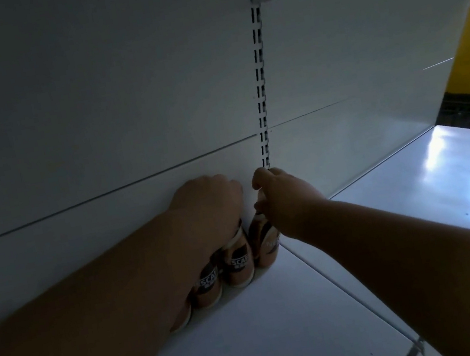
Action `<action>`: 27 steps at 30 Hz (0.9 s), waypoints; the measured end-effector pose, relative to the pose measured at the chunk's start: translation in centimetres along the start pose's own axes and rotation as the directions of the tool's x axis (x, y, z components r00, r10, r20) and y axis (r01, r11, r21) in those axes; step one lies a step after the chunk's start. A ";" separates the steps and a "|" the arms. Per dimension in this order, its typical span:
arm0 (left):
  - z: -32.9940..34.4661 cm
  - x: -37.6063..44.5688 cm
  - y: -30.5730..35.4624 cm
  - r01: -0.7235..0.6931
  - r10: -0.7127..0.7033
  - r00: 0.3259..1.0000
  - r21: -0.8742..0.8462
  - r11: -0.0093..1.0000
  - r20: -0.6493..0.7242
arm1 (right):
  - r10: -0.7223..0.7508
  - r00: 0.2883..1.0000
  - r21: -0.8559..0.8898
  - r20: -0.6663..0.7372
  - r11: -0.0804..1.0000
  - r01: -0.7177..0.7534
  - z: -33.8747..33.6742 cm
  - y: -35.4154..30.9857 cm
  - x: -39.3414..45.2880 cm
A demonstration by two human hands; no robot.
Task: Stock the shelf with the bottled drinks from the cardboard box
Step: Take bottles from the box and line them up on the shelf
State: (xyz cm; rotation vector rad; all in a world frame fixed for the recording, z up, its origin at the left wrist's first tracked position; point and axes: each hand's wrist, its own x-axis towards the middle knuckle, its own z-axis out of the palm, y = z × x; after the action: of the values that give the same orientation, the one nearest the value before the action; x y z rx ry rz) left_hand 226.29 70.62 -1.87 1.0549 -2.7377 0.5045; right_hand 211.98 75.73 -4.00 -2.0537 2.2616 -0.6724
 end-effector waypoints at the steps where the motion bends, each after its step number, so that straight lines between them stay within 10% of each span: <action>1: 0.3 0.1 0.0 -0.011 0.011 1.000 -0.007 1.000 -0.004 | 0.006 1.000 0.003 0.019 1.000 -0.006 -0.2 0.1 0.0; 27: -1.3 0.2 0.2 0.086 -0.055 0.976 -0.140 0.986 0.212 | -0.001 0.998 0.076 0.059 0.997 -0.004 1.1 -0.3 1.6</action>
State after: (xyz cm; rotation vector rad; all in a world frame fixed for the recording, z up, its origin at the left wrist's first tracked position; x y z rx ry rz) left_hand 226.08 71.10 -0.67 1.2245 -2.8478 0.1838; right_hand 212.37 73.87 -4.43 -2.0099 2.1710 -0.6768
